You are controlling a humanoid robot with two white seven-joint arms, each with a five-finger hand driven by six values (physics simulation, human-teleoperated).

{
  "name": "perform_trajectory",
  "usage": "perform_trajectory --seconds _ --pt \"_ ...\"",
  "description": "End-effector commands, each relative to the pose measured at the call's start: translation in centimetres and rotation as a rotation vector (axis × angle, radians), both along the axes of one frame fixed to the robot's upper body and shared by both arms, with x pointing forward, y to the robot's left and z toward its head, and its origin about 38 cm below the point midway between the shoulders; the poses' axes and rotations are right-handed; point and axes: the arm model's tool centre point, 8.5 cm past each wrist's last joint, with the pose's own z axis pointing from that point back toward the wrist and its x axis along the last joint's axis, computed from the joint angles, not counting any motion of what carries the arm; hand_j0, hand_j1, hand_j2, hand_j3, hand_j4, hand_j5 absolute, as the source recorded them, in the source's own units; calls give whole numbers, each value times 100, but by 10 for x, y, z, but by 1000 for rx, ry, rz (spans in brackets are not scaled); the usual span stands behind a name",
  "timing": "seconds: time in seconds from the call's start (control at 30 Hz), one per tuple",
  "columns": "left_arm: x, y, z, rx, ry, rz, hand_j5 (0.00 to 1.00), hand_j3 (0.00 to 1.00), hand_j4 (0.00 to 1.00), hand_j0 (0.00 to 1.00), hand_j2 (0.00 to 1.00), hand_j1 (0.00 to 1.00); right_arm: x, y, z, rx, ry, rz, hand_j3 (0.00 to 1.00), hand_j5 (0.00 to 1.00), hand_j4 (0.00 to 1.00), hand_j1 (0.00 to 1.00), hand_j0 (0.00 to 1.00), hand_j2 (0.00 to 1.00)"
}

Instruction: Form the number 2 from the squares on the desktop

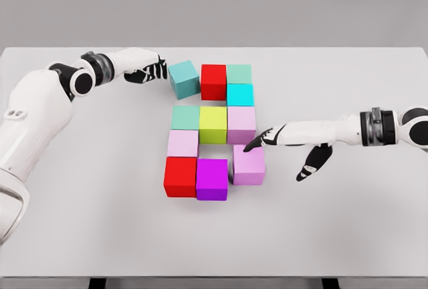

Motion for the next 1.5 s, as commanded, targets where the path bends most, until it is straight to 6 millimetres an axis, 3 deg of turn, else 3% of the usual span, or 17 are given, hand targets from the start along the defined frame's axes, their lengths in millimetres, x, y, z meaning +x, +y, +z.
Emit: perform_trajectory --seconds 0.0,0.3,0.8,1.03,1.13,1.23,1.3,1.47 --pt "0 -1 0 -7 -1 2 50 50 50 50 50 50 -1 2 1 9 4 2 100 100 100 100 100 100" --pt "1 -6 1 -19 -14 -2 50 50 50 50 50 50 -10 12 -3 25 16 39 100 100 100 100 100 100" --pt "3 -5 3 -25 -23 7 50 50 50 50 50 50 2 -5 8 6 -18 -12 100 100 100 100 100 100" --pt "4 -10 6 -33 -33 3 50 50 50 50 50 50 0 -44 17 -80 -57 -66 100 100 100 100 100 100" --pt "4 -11 6 -35 -34 2 50 50 50 50 50 50 0 -47 16 -104 -68 -64 82 82 82 82 82 82" --pt "4 -11 6 -35 -34 2 50 50 50 50 50 50 -2 -44 10 -159 -94 -35 39 39 39 39 39 39" --pt "5 -8 8 -42 -38 12 50 50 50 50 50 50 -3 -43 4 -193 -105 -16 18 18 18 18 18 18" --pt "6 3 10 -31 -35 25 50 50 50 50 50 50 -4 -37 -3 -286 -162 38 12 12 12 12 12 12"
